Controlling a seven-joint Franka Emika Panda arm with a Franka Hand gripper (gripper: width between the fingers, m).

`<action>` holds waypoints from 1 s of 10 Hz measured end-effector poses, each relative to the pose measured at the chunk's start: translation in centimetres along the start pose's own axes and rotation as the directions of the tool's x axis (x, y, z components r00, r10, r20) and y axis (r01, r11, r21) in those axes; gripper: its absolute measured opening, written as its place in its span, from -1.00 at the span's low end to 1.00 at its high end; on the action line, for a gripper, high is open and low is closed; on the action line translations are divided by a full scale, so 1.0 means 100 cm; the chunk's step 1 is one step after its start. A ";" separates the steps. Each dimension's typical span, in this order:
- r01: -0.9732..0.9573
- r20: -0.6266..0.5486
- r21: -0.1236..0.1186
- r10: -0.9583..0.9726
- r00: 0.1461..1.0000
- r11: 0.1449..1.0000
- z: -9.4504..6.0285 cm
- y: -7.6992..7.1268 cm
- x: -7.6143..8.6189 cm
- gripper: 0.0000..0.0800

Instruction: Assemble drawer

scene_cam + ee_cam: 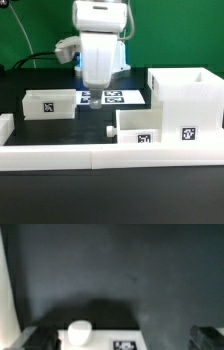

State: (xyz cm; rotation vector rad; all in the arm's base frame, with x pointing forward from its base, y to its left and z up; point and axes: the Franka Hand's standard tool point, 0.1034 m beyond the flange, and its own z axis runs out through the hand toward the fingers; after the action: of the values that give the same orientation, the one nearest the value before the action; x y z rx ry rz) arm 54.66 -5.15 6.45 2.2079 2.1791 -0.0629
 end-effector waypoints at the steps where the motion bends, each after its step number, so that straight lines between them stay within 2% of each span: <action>1: 0.016 -0.032 0.009 -0.016 0.999 1.000 0.007 -0.003 -0.012 0.62; 3: 0.048 -0.116 0.020 -0.046 0.992 0.999 0.023 -0.006 -0.026 0.62; 6: 0.048 -0.213 0.050 -0.037 0.976 0.998 0.046 -0.013 -0.024 0.62; 7: 0.046 -0.234 0.064 -0.030 0.972 0.997 0.054 -0.019 -0.018 0.62; 8: 0.031 -0.247 0.073 -0.012 0.969 0.997 0.058 -0.016 -0.007 0.62; 10: 0.007 -0.251 0.083 0.015 0.968 0.997 0.058 -0.014 0.007 0.62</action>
Offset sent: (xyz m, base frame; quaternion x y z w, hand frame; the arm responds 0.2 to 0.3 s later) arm 0.0060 0.0236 -0.0355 0.0049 0.2270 -0.0314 0.9734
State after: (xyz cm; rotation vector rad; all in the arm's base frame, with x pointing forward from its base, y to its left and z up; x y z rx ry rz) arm 53.23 -4.75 0.59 2.3832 2.3366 0.1364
